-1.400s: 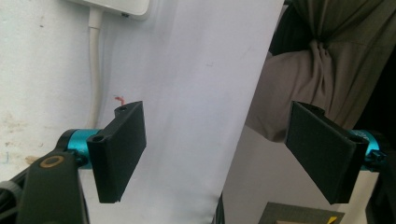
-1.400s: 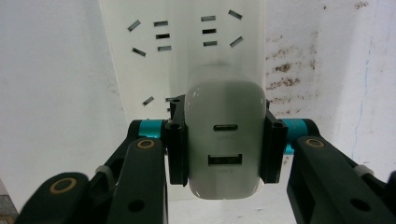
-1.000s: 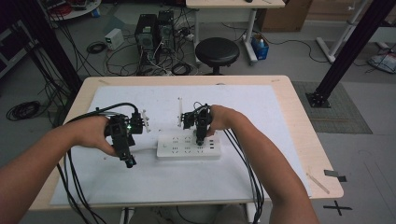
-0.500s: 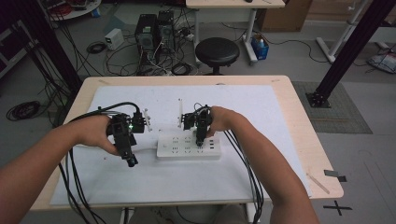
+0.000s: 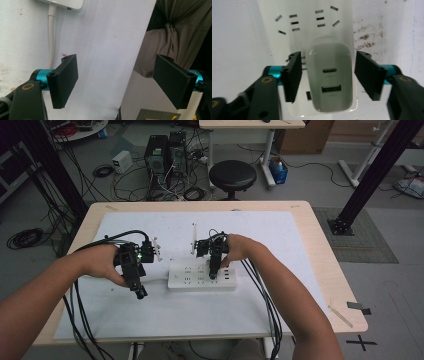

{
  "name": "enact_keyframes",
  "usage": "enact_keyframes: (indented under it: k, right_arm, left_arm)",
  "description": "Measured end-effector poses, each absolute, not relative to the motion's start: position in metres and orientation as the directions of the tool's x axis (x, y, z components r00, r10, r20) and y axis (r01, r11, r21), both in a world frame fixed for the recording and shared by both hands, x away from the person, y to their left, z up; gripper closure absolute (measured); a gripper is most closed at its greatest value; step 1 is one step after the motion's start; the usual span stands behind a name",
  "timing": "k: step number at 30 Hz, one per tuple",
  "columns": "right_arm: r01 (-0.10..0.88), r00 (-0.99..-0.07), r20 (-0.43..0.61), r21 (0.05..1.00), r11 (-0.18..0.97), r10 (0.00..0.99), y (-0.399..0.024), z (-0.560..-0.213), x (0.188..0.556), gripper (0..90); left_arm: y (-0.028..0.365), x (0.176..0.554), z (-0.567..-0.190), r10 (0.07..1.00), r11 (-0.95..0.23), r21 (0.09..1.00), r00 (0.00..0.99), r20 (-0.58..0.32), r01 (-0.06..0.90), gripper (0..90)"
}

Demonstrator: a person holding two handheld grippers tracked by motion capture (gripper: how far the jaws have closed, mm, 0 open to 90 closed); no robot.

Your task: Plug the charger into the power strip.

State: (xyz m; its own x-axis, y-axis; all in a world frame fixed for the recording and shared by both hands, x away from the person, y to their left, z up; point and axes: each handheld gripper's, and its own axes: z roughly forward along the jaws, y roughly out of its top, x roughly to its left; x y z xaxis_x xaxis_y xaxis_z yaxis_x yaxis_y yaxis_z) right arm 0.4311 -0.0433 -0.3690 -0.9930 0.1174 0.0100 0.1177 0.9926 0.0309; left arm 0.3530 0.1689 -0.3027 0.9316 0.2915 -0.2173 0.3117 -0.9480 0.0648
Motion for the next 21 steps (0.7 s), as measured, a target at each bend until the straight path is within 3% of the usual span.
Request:
enact_keyframes:
  k: [7,10,21]
  right_arm:
    - [0.091,-0.995,0.037,0.028,0.995,0.090,-0.041,-0.352,0.421,17.7]
    - [0.089,-0.996,0.009,0.003,0.996,0.089,-0.043,-0.346,0.414,17.7]
    - [0.145,-0.989,-0.015,0.054,0.988,0.146,-0.067,-0.306,0.395,17.7]
  left_arm:
    - [0.174,0.356,-0.301,0.307,-0.943,0.066,0.927,-0.214,0.327,20.7]
    - [0.175,0.357,-0.300,0.311,-0.941,0.071,0.926,-0.214,0.332,20.7]
    - [0.168,0.358,-0.287,0.311,-0.940,0.077,0.928,-0.207,0.332,20.7]
